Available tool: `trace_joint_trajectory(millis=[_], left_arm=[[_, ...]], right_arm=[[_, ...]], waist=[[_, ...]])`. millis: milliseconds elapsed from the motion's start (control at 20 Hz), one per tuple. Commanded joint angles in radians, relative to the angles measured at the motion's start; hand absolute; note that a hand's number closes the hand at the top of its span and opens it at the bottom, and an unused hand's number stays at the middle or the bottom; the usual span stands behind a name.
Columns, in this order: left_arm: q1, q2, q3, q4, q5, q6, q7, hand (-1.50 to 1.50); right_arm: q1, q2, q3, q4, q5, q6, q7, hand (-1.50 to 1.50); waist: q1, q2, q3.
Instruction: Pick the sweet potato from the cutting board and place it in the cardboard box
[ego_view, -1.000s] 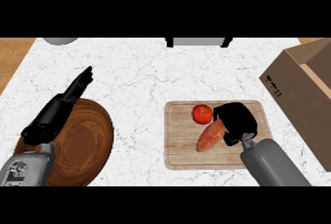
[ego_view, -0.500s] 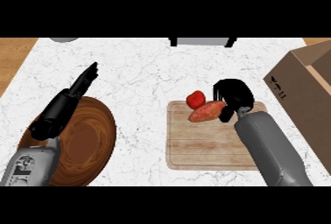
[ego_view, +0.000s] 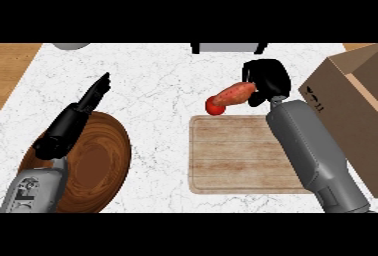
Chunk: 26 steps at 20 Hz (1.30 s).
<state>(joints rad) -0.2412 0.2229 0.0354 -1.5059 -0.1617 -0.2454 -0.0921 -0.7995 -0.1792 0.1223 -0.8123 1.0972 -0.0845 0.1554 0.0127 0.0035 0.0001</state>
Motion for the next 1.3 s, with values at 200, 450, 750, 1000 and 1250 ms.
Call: trace_joint_trajectory(millis=[200,450,750,1000,1250], left_arm=[[0.028,0.025,0.037,-0.054,0.036,-0.028,0.04,0.0],[0.063,0.012,0.03,-0.041,0.014,-0.008,0.002,0.0],[-0.039,0.006,0.028,-0.039,0.023,-0.018,0.066,0.0],[-0.013,-0.012,0.019,-0.027,0.006,-0.005,0.03,0.0],[-0.007,-0.014,0.006,-0.024,-0.02,0.002,0.026,0.0]], right_arm=[[-0.046,-0.032,-0.059,-0.227,0.023,-0.009,0.174,1.5],[-0.054,-0.088,-0.216,-0.331,-0.027,-0.037,0.336,1.5],[-0.044,-0.184,-0.317,-0.294,-0.02,-0.1,0.37,1.5],[-0.056,-0.333,-0.431,-0.164,-0.088,-0.095,0.266,1.5],[-0.041,-0.453,-0.437,-0.01,-0.091,0.025,0.172,1.5]], waist=[[-0.018,-0.009,0.0],[-0.028,-0.011,-0.001],[-0.017,-0.003,0.0],[-0.007,0.001,0.0],[-0.002,0.004,0.0]])
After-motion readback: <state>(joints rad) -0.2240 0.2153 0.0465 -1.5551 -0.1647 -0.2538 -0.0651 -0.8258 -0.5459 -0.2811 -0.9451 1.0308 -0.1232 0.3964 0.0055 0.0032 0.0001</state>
